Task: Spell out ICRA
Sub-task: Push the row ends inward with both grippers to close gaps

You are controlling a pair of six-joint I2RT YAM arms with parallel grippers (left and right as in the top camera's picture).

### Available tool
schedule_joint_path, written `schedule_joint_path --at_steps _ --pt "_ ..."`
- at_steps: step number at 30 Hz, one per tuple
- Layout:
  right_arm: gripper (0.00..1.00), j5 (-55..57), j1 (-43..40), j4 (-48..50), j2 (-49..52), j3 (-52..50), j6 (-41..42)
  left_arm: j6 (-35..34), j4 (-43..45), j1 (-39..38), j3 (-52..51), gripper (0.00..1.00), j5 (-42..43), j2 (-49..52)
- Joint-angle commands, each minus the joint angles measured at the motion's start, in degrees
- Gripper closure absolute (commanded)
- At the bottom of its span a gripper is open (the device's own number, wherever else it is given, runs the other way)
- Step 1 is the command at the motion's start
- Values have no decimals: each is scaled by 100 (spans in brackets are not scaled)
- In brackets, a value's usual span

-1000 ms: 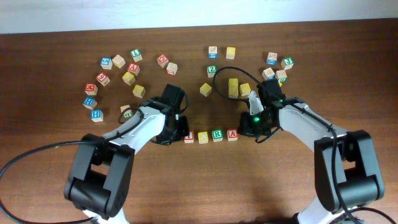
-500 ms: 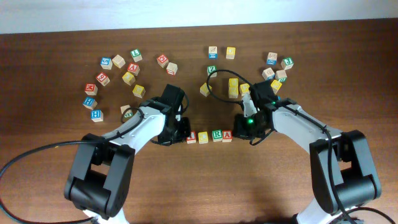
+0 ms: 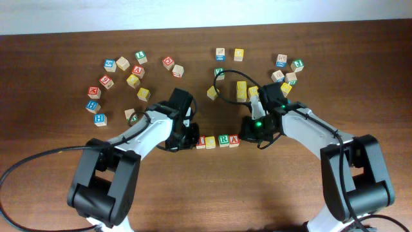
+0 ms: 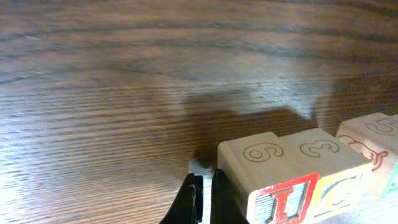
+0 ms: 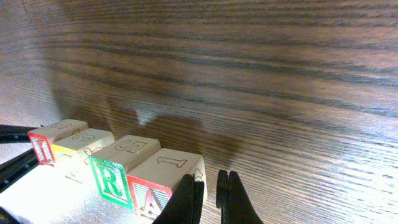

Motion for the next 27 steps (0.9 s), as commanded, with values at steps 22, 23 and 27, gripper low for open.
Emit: schedule_joint_path --at_steps 22,23,27 --pt "96 103 367 -109 31 -39 1051 717 -13 -144 -11 100 -221 61" --pt "96 199 367 -109 31 -39 1051 717 -31 -142 -11 100 -221 61" --pt "92 640 299 -90 28 -7 955 715 -299 -138 131 96 -494 61"
